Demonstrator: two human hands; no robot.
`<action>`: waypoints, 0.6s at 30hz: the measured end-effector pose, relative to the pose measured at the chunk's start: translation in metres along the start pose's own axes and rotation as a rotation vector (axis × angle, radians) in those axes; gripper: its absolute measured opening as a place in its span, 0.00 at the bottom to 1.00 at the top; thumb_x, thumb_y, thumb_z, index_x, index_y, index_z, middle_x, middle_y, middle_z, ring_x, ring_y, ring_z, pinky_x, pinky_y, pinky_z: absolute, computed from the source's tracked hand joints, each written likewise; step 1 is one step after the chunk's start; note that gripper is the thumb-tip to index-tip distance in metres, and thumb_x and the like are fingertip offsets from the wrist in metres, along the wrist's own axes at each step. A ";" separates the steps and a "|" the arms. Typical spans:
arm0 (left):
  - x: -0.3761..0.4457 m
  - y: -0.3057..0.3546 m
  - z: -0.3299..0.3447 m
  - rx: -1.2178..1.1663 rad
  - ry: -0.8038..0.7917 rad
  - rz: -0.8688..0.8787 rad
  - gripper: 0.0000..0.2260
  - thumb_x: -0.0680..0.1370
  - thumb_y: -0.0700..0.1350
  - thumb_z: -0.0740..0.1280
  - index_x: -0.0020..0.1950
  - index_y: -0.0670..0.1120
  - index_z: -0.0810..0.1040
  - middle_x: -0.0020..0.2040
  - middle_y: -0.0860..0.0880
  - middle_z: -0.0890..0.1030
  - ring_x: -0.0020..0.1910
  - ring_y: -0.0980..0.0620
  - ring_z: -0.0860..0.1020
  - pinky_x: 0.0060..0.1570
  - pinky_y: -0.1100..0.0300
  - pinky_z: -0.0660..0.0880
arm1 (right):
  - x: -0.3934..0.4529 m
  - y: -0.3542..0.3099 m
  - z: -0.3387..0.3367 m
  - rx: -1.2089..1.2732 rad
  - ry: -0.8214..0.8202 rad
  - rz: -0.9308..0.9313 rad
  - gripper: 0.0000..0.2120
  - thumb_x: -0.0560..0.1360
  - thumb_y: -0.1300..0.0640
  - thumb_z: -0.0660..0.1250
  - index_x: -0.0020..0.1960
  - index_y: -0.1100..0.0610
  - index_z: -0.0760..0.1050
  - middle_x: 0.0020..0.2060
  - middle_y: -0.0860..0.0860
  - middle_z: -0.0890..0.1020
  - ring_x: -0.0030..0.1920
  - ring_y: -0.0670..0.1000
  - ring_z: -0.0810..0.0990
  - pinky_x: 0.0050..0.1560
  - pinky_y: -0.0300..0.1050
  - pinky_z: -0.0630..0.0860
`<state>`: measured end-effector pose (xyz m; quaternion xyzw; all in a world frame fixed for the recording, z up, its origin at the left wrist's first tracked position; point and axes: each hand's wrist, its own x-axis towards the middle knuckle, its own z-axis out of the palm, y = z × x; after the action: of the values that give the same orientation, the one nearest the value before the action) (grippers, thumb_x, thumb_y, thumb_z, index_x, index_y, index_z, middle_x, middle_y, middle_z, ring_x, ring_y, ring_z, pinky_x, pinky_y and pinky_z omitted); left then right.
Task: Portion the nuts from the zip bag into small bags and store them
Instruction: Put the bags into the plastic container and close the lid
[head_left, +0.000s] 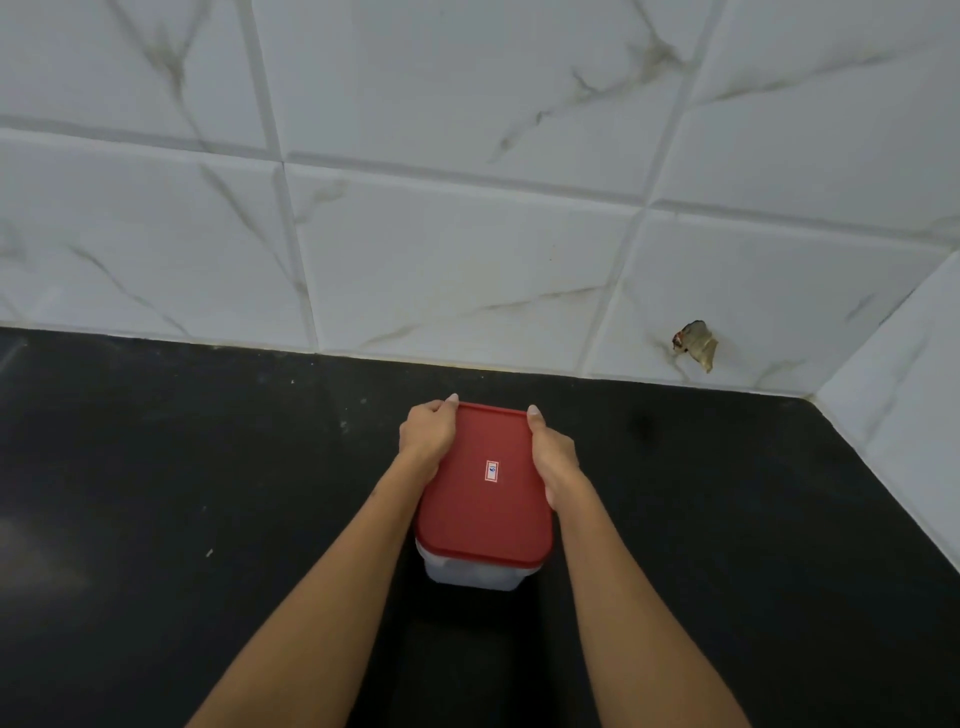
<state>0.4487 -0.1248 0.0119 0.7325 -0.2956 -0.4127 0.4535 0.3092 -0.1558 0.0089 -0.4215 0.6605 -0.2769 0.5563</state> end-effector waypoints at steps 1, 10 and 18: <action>0.001 -0.001 0.000 -0.017 0.017 0.015 0.15 0.81 0.53 0.59 0.54 0.46 0.81 0.53 0.46 0.80 0.55 0.46 0.77 0.54 0.56 0.72 | 0.001 0.001 0.000 -0.023 0.004 -0.014 0.23 0.76 0.35 0.56 0.45 0.53 0.76 0.49 0.54 0.81 0.50 0.56 0.80 0.58 0.55 0.76; 0.003 -0.007 0.004 0.027 0.106 0.065 0.16 0.81 0.53 0.60 0.62 0.48 0.80 0.56 0.48 0.80 0.59 0.46 0.77 0.58 0.56 0.72 | 0.008 0.003 -0.003 -0.300 0.081 -0.153 0.23 0.79 0.37 0.49 0.52 0.52 0.76 0.47 0.51 0.78 0.49 0.54 0.77 0.54 0.51 0.73; 0.001 -0.008 0.004 0.134 0.088 0.124 0.15 0.82 0.52 0.57 0.54 0.48 0.82 0.50 0.48 0.81 0.54 0.46 0.77 0.53 0.56 0.72 | 0.002 0.004 -0.003 -0.382 0.101 -0.170 0.28 0.79 0.36 0.47 0.59 0.53 0.76 0.54 0.53 0.79 0.55 0.56 0.77 0.52 0.50 0.71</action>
<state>0.4463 -0.1237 0.0039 0.7591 -0.3472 -0.3303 0.4407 0.3055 -0.1556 0.0055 -0.5592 0.6900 -0.2133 0.4070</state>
